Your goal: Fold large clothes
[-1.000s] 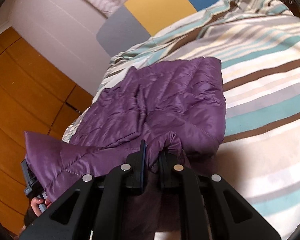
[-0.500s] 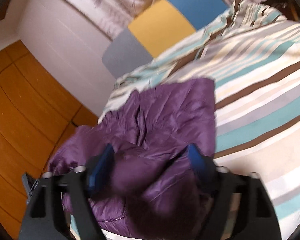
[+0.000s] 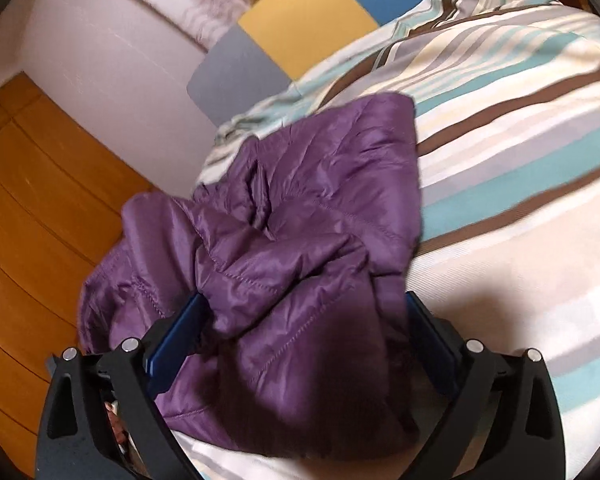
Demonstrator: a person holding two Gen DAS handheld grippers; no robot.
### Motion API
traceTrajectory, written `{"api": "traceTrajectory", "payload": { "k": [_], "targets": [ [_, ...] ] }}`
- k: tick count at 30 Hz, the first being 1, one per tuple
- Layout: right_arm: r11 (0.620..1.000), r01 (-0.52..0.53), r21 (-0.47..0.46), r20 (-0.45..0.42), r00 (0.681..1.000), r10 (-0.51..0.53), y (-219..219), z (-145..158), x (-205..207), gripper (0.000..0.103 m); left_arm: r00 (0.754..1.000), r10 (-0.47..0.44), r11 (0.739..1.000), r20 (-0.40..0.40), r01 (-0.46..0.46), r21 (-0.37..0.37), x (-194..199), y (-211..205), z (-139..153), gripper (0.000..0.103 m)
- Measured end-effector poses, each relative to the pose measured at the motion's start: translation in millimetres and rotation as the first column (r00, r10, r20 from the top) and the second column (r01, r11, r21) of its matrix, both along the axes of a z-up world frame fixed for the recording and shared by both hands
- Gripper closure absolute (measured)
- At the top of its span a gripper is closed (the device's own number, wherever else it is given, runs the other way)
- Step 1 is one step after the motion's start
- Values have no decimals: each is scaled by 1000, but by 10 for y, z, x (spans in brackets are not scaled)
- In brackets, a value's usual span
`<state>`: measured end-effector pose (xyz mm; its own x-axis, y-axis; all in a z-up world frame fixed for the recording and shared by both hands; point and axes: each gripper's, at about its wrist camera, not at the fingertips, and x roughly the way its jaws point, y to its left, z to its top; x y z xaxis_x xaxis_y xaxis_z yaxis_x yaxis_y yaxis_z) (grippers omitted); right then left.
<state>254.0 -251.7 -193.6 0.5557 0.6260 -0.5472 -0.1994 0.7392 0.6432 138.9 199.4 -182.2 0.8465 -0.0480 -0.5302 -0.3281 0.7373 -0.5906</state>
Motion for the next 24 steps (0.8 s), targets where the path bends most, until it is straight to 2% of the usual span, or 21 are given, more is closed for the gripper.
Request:
{"api": "traceTrajectory", "payload": {
  "k": [1, 2, 3, 5, 6, 7, 9, 13, 20, 24],
  "targets": [
    [1000, -8, -6, 1, 1000, 8, 49, 8, 35, 10, 999, -33, 999, -25, 33, 9, 114, -48, -11, 5],
    [1000, -24, -8, 1, 1000, 24, 101, 5, 74, 19, 998, -52, 998, -33, 53, 24, 169, -98, -14, 5],
    [999, -30, -19, -5, 1000, 30, 145, -10, 105, 28, 995, -83, 995, -60, 86, 57, 269, -172, -20, 5],
    [1000, -20, -22, -14, 1000, 19, 174, -53, 127, 38, 986, -93, 984, -138, 112, 136, 401, -313, -39, 5],
    [1000, -19, -13, -15, 1000, 19, 179, -64, 127, 47, 981, -103, 976, -163, 132, 176, 447, -389, -25, 9],
    [1000, -26, -1, -17, 1000, 26, 165, -82, 120, 50, 977, -127, 970, -171, 159, 187, 469, -434, -16, 19],
    [998, -53, 30, -23, 998, 54, 137, -112, 92, 62, 974, -154, 969, -168, 182, 165, 440, -447, -29, 31],
    [994, -94, 47, -22, 995, 95, 119, -116, -9, 65, 966, -205, 966, -160, 226, 124, 312, -488, -59, 50],
    [989, -141, 52, -17, 990, 142, 44, -50, -295, 66, 956, -254, 958, -149, 270, 100, -64, -673, -80, 53],
    [984, -179, 14, -5, 984, 179, -92, 8, -588, 66, 942, -294, 943, -159, 313, 111, -318, -800, -44, 53]
  ]
}}
